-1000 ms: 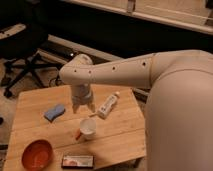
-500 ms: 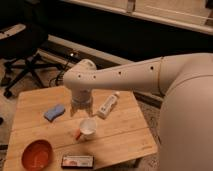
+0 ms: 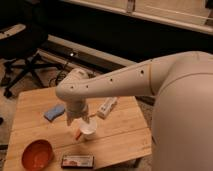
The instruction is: Place the ceramic cup in the ceramic bowl
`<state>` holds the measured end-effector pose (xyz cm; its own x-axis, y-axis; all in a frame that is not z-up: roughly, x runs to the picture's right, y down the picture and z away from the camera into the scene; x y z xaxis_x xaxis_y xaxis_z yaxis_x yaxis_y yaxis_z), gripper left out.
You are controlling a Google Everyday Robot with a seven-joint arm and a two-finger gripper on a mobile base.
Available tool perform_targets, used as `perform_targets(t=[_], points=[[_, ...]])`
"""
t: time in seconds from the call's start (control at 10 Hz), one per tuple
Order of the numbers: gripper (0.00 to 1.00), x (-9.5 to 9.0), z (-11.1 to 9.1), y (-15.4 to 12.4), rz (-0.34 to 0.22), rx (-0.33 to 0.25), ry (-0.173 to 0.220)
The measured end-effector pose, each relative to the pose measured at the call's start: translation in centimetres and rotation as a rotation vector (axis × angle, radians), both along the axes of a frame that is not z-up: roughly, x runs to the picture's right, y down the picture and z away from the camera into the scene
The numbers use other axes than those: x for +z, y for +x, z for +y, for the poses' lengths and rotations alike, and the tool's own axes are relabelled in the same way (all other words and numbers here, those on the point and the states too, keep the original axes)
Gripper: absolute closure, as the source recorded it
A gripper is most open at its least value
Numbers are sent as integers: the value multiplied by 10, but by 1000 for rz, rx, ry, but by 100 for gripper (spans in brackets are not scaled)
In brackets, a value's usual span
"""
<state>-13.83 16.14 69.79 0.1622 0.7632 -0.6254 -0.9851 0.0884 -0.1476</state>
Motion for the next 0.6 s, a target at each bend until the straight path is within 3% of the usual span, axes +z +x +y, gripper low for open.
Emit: perform_targets(t=[0.3,0.5,0.6], points=[[35,23,27,-4,14,-61,12],[36,35,38,-3,24,-61,9],[42,42,44,-1,29,-53,4]])
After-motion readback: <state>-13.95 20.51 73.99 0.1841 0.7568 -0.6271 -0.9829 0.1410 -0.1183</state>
